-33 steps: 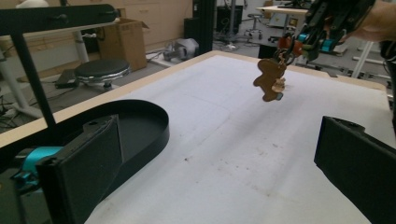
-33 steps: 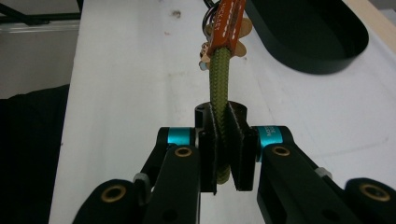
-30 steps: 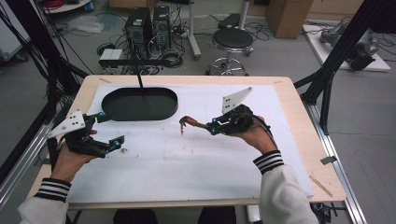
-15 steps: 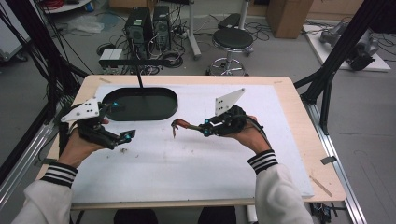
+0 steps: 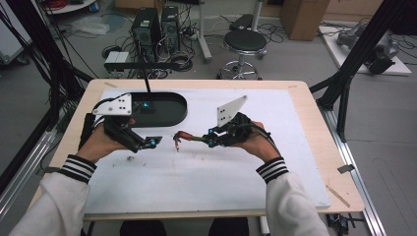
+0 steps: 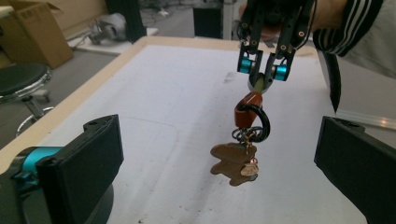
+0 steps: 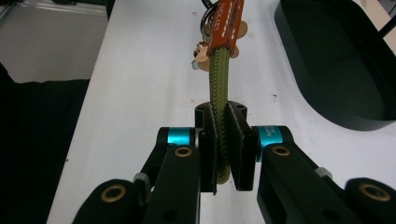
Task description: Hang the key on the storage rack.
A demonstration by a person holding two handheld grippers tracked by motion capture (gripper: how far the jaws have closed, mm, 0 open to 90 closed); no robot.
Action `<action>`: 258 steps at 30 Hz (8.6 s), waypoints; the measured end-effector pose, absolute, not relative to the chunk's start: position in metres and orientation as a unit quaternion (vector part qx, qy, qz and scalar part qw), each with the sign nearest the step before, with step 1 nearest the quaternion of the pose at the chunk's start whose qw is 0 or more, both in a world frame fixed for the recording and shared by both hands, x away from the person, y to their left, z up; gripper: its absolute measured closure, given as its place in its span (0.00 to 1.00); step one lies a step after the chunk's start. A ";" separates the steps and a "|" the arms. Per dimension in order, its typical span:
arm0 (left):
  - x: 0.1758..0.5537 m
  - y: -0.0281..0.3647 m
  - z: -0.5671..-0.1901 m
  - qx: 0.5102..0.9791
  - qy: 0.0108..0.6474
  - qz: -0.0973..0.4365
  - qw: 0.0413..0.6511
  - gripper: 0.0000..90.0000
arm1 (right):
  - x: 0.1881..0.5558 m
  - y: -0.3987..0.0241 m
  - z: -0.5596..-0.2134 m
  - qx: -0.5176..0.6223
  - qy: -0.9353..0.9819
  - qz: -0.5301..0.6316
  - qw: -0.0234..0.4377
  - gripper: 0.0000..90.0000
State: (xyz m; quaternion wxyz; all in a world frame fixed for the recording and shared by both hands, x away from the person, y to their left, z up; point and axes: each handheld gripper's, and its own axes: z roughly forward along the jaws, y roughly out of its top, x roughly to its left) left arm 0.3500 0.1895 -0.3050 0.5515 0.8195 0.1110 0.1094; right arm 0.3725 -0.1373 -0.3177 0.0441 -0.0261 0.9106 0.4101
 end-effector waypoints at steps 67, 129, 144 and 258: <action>0.351 0.126 -0.323 0.920 0.037 0.032 0.389 0.86 | 0.365 -0.115 -0.325 -0.056 0.926 0.372 0.040 0.92; 0.392 0.217 -0.303 0.741 0.342 0.221 0.534 0.86 | 0.317 -0.296 -0.392 0.327 0.682 0.581 0.300 0.00; 0.412 0.232 -0.312 0.709 0.391 0.239 0.535 0.86 | 0.308 -0.306 -0.414 0.341 0.653 0.598 0.317 0.00; 0.423 0.242 -0.342 0.724 0.350 0.254 0.537 0.07 | 0.298 -0.314 -0.452 0.345 0.631 0.611 0.331 0.00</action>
